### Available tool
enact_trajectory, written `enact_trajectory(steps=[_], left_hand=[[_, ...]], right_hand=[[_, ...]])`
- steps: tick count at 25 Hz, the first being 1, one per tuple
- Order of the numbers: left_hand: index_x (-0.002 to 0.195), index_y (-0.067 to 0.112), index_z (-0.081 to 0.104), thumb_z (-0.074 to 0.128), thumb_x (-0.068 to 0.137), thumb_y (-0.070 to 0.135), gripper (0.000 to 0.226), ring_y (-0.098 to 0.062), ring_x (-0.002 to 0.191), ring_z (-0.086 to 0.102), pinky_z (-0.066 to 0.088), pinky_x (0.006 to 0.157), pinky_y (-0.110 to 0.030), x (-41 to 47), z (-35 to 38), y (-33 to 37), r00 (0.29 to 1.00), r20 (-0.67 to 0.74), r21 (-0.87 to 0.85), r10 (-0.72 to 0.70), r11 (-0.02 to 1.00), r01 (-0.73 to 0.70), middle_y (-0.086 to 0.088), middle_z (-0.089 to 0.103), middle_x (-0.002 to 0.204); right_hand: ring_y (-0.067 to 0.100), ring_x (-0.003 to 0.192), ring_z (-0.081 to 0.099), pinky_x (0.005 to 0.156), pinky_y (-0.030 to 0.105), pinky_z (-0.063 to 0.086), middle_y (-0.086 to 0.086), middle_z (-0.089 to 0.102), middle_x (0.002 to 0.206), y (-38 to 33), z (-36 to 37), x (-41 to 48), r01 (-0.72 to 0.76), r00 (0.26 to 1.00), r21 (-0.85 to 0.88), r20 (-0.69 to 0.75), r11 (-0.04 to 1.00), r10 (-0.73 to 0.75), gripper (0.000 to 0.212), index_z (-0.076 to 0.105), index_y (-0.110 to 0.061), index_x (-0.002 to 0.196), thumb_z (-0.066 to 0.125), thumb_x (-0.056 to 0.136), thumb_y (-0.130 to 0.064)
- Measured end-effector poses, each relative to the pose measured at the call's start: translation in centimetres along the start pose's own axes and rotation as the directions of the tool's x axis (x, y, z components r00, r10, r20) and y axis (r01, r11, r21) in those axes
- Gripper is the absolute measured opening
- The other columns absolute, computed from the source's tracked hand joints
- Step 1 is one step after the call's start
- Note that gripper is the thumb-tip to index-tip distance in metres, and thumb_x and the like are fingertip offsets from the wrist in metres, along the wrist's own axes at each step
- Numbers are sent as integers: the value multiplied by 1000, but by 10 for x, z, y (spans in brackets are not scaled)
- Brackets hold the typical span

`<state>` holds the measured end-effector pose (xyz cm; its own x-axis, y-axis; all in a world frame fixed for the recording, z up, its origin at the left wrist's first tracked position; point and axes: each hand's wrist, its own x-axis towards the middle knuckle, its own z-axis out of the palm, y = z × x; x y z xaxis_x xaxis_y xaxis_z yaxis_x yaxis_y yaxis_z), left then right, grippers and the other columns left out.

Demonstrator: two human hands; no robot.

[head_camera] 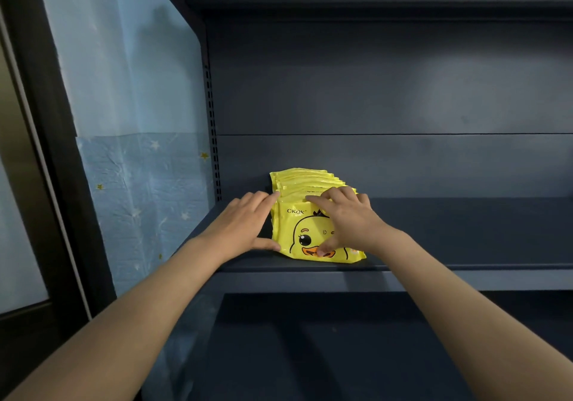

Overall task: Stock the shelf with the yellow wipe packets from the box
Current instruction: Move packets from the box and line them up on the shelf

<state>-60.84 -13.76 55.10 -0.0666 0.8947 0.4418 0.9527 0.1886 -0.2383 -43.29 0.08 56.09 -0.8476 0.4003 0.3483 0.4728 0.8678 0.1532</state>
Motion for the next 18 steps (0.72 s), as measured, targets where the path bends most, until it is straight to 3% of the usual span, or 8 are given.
enact_trajectory(steps=[6,12,18], left_hand=[[149,13,5,53,75,66,103,-18,129,32,29,106,-31,-3,4,12,1000,-11,-26,-26,999,26,-2,29,144],[149,13,6,48,82,62,93,-19,130,31,30,106,-33,-3,0,25,998,-35,-61,-48,997,46,-3,28,144],[147,14,17,38,92,53,70,-20,130,31,31,104,-37,4,-22,32,987,-103,-82,-127,990,119,-3,29,143]], right_hand=[[22,136,19,109,44,20,-4,31,143,9,4,-1,-43,997,-16,-67,999,42,102,20,-37,145,75,62,-60],[23,137,17,114,48,12,-1,28,144,7,3,-8,-106,994,86,-30,991,109,104,17,-34,147,74,64,-60],[23,138,21,111,45,23,2,32,147,19,-23,-24,-158,984,160,-62,974,170,72,31,-24,144,58,84,-52]])
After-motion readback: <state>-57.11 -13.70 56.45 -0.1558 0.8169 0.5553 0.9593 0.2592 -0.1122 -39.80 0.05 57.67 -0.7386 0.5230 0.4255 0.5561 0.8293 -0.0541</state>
